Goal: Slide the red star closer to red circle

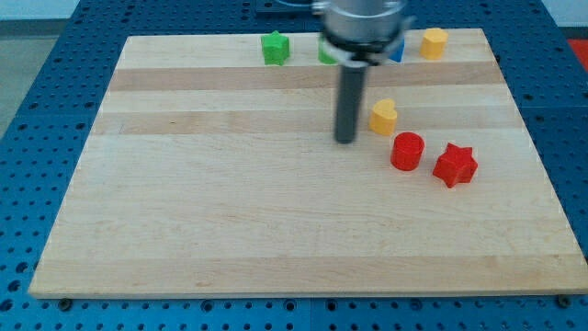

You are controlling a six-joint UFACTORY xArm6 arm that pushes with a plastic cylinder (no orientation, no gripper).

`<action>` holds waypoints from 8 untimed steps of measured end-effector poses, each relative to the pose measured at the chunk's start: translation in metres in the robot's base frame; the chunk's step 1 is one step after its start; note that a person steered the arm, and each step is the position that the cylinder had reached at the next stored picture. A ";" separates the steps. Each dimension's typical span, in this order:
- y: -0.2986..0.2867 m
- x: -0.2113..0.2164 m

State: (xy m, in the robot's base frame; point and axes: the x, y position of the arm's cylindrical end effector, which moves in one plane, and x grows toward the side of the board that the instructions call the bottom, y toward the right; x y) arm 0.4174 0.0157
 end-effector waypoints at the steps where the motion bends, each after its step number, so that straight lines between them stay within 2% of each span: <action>1: -0.011 0.000; 2: -0.007 0.000; 3: 0.007 0.020; 5: 0.039 0.089; 7: 0.196 0.110; 8: 0.226 0.092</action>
State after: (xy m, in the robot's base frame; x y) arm 0.5091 0.2413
